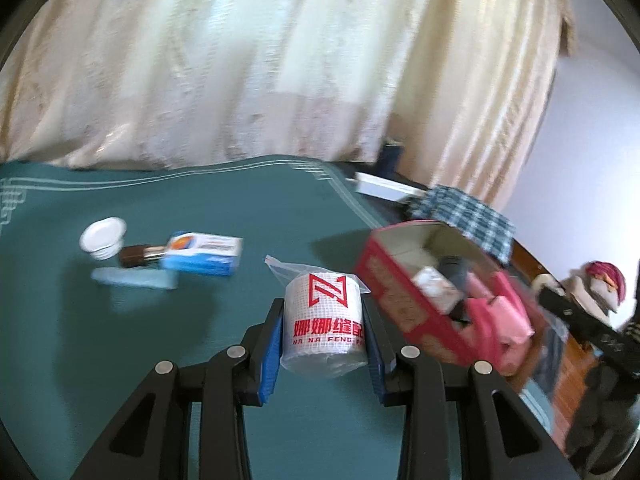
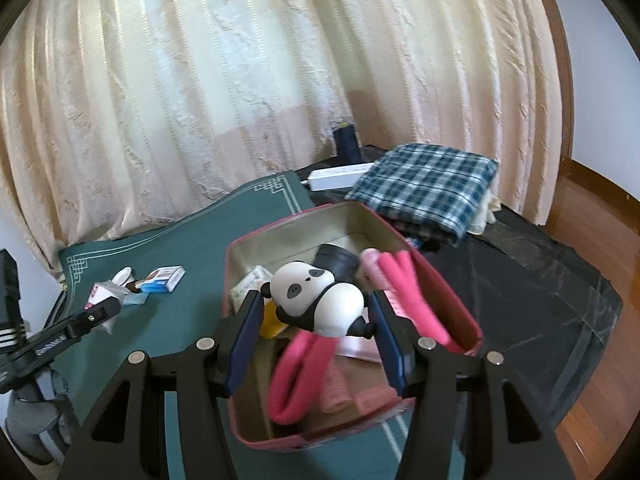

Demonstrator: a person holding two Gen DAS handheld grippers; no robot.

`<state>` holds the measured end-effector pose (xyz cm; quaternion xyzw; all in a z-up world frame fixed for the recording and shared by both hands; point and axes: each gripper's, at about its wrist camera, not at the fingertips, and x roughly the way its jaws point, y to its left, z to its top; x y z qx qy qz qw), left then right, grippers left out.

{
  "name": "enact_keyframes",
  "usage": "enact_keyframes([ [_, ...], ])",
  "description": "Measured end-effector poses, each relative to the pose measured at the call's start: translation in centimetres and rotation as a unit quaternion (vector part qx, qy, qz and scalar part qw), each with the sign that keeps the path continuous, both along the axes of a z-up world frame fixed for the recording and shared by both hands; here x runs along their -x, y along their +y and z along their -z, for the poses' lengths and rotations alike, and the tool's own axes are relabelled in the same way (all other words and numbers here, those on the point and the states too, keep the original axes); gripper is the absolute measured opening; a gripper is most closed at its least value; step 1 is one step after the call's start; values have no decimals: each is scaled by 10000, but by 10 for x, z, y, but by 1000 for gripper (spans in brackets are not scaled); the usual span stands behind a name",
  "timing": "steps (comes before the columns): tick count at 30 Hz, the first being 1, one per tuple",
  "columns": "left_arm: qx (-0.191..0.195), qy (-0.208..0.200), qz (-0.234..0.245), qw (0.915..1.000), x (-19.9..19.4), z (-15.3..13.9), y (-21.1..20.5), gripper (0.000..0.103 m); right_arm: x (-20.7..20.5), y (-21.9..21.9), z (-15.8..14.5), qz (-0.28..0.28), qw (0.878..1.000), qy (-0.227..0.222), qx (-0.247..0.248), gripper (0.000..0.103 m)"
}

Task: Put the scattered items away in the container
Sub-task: 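Carry the bandage roll and panda toy into the red tin and release, then move both open grippers back to the items on the table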

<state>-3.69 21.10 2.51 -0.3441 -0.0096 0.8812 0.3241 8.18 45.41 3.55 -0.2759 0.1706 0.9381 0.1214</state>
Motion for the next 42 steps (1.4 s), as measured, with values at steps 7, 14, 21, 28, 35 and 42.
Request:
enact_keyframes([
  [7, -75, -14, 686, 9976, -29, -12, 55, 37, -12, 22, 3, 108, 9999, 66, 50, 58],
  [14, 21, 66, 1138, 9935, -46, -20, 99, 37, -20, 40, 4, 210, 9996, 136, 143, 58],
  [21, 101, -27, 1431, 9897, -53, -12, 125, 37, -21, 48, 5, 218, 9995, 166, 166, 58],
  [28, 57, -140, 1471, 9890, -52, -9, 133, 48, -18, 48, 5, 165, 9996, 183, 171, 58],
  [35, 28, -109, 1333, 9910, -48, -11, 125, 56, -16, 47, 5, 170, 9995, 192, 181, 58],
  [42, 45, -60, 1112, 9938, -41, -12, 110, 56, -12, 42, 7, 160, 9996, 123, 205, 59],
])
